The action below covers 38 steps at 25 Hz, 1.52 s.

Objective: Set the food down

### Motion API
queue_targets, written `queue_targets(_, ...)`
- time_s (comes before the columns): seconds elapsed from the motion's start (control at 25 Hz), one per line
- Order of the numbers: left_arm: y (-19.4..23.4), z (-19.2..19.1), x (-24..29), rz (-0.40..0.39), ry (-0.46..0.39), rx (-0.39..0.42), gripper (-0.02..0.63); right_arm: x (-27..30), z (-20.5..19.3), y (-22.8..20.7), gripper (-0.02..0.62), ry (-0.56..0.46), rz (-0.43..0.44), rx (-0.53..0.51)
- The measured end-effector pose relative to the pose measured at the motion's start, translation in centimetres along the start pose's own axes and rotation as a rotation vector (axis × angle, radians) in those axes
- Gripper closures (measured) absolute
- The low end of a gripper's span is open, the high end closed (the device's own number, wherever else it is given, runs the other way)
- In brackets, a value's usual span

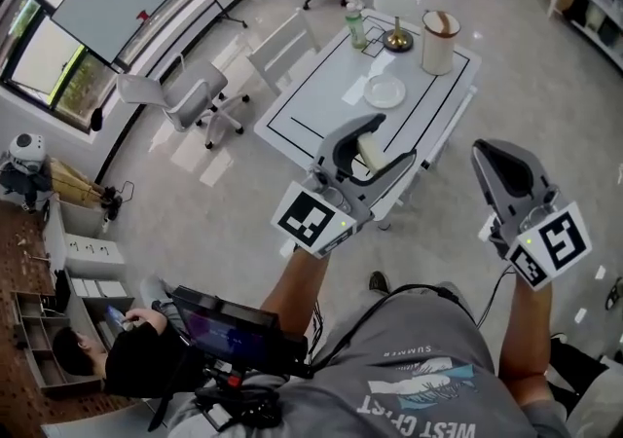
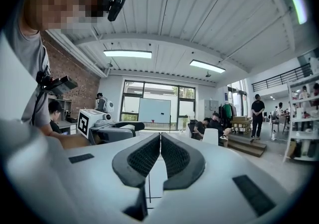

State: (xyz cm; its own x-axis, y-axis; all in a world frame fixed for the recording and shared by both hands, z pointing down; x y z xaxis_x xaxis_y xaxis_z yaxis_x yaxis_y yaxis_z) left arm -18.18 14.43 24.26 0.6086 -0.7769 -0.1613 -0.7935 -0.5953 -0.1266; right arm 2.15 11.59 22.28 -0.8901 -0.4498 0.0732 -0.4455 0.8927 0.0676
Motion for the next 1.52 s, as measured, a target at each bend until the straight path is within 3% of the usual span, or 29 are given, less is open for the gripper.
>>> queue_targets(0.32,3.8,-2.4,2.7,0.007,0.022,-0.028,0.345,2.5,-1.3,-2.9,0.588,0.038,-0.005,0.024)
queue_targets(0.96,7.3,-8.3,12.7,0.161,0.131,-0.005,0.345,2.9,-3.3,-14.3,0.586,0.042,0.105,0.010)
queue_targets(1.52,11.1,-14.9,16.4,0.212,0.269,-0.035,0.345,3.1,-5.5,-18.3,0.588,0.067,0.098,0.065)
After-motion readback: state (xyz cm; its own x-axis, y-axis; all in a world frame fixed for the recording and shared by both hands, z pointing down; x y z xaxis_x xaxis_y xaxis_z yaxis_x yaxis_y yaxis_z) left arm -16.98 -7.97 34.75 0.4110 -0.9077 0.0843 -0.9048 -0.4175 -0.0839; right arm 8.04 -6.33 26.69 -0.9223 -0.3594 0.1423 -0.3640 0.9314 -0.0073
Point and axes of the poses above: the fingertips, and each gripper's own axes: x forward along the fingers, y to its left, z out of its top, the point moved 7 cm from there along -x, backward along the fingers
